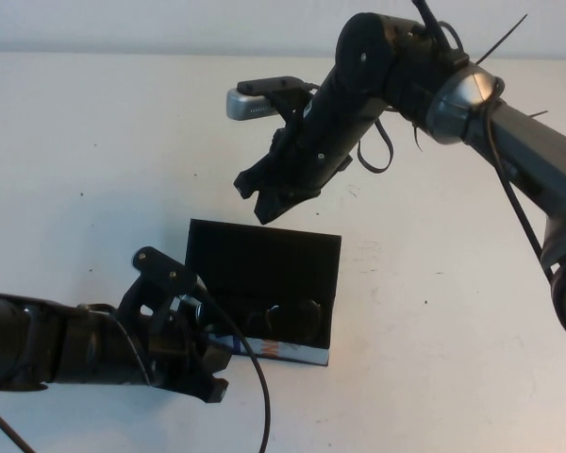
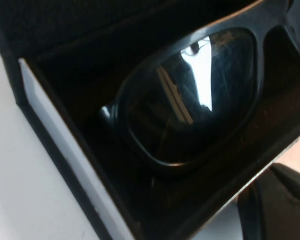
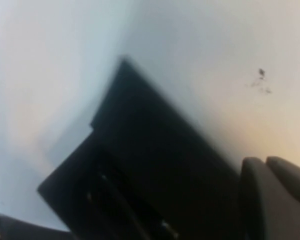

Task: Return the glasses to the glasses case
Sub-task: Close the glasses case

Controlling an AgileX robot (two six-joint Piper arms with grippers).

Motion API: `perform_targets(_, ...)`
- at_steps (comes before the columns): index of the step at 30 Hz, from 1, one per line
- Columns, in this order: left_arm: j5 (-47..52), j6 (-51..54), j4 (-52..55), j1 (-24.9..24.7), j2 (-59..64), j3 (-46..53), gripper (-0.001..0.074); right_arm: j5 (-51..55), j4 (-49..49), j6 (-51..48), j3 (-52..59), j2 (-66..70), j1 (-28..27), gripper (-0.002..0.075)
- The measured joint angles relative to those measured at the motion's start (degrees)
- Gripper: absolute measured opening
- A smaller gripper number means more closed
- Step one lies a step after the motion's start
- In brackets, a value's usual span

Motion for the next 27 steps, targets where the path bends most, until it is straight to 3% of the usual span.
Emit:
perform_targets(10, 0.0, 0.0, 0.0, -0.09, 0.0, 0.0, -0.0001, 0.27, -0.88, 0.09, 1.91, -0.52, 4.01, -0.0011)
perform_targets(27, 0.0, 0.0, 0.0, -0.09, 0.0, 0.0, -0.0001, 0.4, -13.29, 6.62, -2.11, 2.24, 0.84, -0.0011)
